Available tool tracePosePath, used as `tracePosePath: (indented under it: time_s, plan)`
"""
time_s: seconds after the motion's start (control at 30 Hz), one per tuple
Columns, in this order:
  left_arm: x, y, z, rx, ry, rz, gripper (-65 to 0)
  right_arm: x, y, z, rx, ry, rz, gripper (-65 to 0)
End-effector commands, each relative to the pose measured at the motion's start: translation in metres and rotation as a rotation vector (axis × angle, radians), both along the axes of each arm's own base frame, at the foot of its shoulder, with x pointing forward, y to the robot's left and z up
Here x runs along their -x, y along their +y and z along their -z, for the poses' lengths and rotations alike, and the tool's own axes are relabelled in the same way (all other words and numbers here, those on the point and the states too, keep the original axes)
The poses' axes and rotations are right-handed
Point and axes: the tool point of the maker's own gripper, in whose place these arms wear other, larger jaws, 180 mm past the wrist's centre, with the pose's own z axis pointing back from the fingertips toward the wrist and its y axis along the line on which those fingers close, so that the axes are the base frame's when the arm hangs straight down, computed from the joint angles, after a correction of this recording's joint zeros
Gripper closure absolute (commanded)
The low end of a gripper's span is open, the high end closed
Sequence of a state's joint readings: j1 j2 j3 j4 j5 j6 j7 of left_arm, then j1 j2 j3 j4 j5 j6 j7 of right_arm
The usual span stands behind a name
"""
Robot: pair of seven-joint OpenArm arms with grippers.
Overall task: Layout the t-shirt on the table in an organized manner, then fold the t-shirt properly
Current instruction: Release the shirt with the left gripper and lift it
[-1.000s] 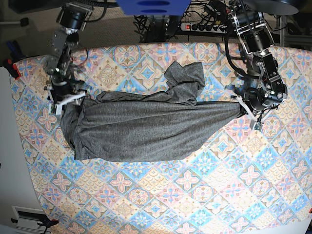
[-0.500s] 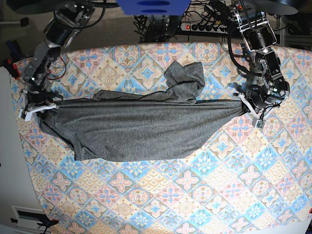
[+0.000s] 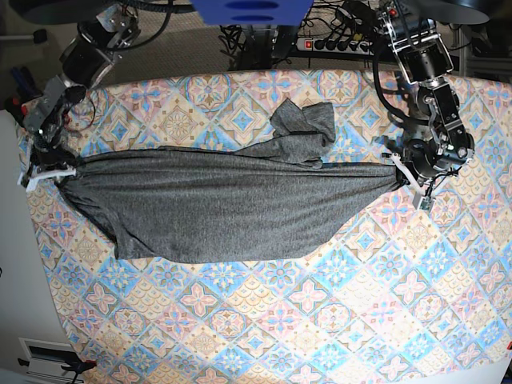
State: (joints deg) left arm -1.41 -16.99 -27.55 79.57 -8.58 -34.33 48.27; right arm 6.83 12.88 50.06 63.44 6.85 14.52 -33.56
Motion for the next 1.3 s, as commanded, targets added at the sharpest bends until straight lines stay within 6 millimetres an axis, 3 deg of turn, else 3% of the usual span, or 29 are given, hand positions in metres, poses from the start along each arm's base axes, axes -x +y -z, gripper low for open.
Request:
tracePosePath:
  time_s: [0.0, 0.1, 0.2, 0.4, 0.53, 0.6, 0.67, 0.77, 0.97, 1.13, 1.27]
  plan:
    - [-0.003, 0.010, -0.007, -0.039, -0.001, -0.006, -5.4, -0.014, -0.012, -0.029, 0.053, -0.076, -0.004, -27.0]
    - [-0.004, 0.010, -0.008, -0.040, -0.005, -0.005, -15.8, -0.019, -0.016, -0.050, 0.099, -0.116, -0.010, -31.8]
    - [-0.005, 0.010, -0.012, -0.046, -0.014, -0.004, -14.4, -0.013, -0.020, -0.065, 0.152, -0.131, -0.019, -32.1]
    - [-0.014, 0.001, -0.058, -0.119, -0.146, 0.054, -17.4, -0.012, -0.020, -0.113, 0.271, -0.205, -0.046, -32.1]
    - [-0.014, -0.029, -0.098, -0.135, -0.278, 0.088, -18.4, -0.011, -0.009, -0.122, 0.309, -0.210, -0.088, -32.1]
    - [-0.003, -0.046, -0.108, -0.141, -0.310, 0.118, -19.7, -0.010, 0.010, -0.110, 0.291, -0.191, -0.125, -32.1]
    - [0.006, -0.077, -0.113, -0.116, -0.331, 0.200, -22.2, -0.006, 0.021, -0.105, 0.279, -0.190, -0.134, -32.1]
    - [0.020, -0.101, -0.112, -0.081, -0.337, 0.254, -25.9, 0.002, 0.031, -0.094, 0.254, -0.174, -0.137, -32.1]
    - [0.027, -0.100, -0.105, -0.071, -0.313, 0.237, -27.2, 0.021, 0.038, -0.072, 0.231, -0.123, -0.141, -32.1]
    - [0.048, -0.127, -0.085, -0.031, -0.246, 0.312, -27.3, 0.027, 0.038, -0.068, 0.230, -0.107, -0.143, -32.1]
    - [0.065, -0.149, -0.056, 0.034, -0.159, 0.360, -27.3, 0.029, 0.038, -0.066, 0.230, -0.101, -0.144, -32.1]
